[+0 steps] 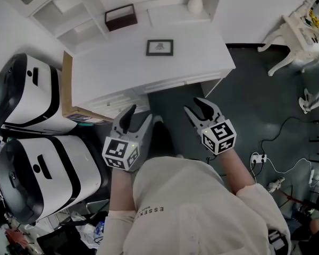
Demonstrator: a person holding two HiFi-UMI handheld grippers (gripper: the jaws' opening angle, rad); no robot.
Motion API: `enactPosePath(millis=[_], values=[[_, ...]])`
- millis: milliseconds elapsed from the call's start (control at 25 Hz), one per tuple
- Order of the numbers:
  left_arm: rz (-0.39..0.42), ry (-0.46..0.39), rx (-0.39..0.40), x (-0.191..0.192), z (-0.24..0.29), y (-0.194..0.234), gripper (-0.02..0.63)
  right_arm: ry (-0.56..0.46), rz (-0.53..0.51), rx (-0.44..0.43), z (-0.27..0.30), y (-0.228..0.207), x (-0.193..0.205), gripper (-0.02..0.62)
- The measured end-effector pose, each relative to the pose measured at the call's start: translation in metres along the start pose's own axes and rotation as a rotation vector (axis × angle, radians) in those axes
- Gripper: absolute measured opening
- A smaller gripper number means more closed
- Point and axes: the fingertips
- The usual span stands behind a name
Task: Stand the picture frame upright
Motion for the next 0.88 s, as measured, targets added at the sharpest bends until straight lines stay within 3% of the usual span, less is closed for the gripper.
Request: enactPosePath(millis=[320,560,880], values=[[0.002,-0.013,0.082,-0.046,0.106,0.057,0.222,0.033,0.012,0.07,0.076,-0.077,-0.045,0.187],[0.014,0.023,0.132,-0.064,0.174,0.11,0.222,0.087,0.042,0.123,0.137,-0.127,-0.068,0.187],[0.0,0.098,0.184,-0.047,0.247,0.15,0.222,0.219,0.113,0.186,0.199,-0.192,-0.047,0.187]])
Point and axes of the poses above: the fingertips, and each gripper's own axes: z forward along the fingers, y to its left, x out of its underside, and after that the axes turned 13 degrees about -x, right-handed
